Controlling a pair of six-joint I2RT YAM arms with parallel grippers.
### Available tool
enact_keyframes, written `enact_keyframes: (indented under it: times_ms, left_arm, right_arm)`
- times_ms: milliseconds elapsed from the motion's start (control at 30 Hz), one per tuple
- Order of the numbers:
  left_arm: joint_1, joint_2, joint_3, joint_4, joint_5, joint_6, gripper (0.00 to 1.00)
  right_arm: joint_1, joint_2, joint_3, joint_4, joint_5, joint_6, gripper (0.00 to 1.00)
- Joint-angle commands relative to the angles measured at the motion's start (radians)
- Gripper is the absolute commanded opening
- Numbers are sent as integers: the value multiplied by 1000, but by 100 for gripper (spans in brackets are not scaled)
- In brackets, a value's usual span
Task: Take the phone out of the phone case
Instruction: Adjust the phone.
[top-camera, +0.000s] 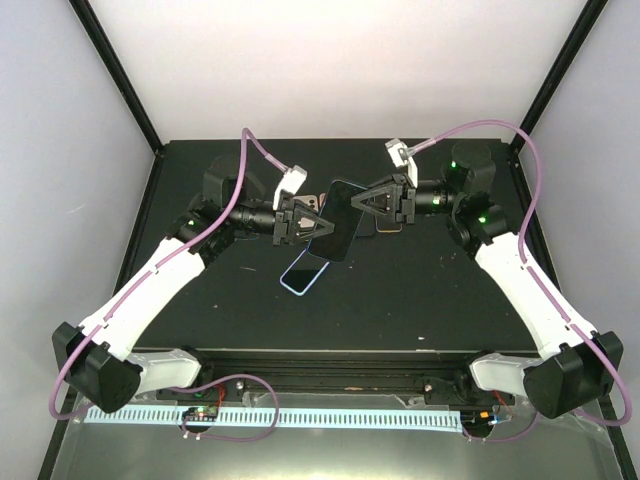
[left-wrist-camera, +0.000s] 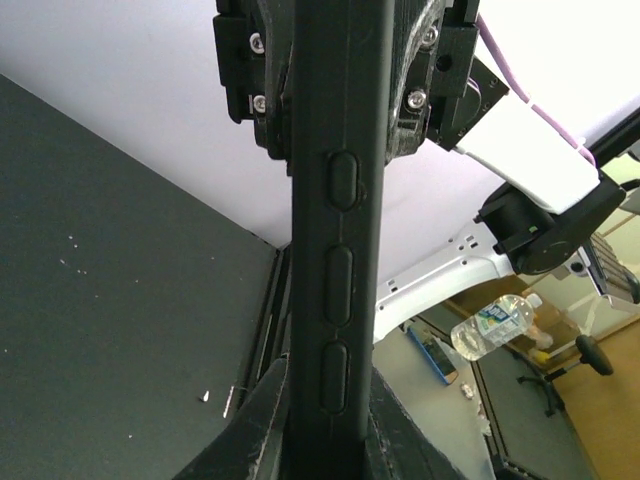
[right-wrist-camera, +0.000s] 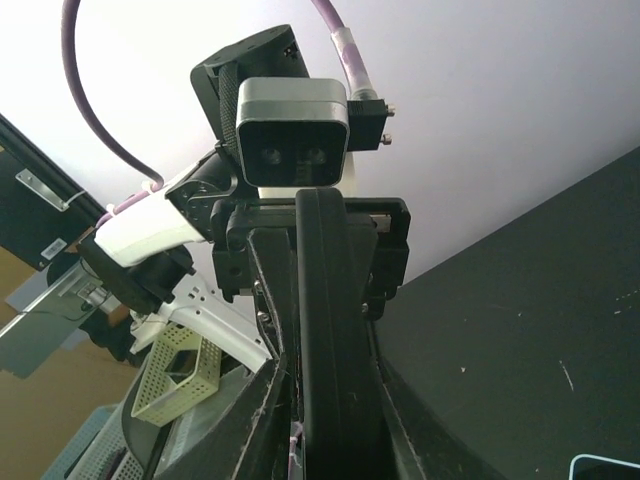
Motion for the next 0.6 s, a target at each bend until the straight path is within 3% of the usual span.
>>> enact_keyframes:
  times_ms: [0,133,267,333,433,567]
  left_arm:
    - [5,-2,61,26,-14,18,2]
    - [4,-1,63,26,-18,20,2]
    - [4,0,59,18,-17,29,2]
    - [4,-3,59,3,-18,49,16]
    - [18,-18,51,-34,-22,92,52]
    - [79,-50,14,-86,-1,158,57]
  right_arm:
    - [14,6,20,-32,10,-29,24]
    - [16,15,24,-27,7,-17,23]
    - [16,15,35,-24,6,-9,6]
    - [15,16,43,-23,6,-4,1]
    - [9,12,48,3,-15,20,1]
    - [-16,-7,37,89,-54,99,1]
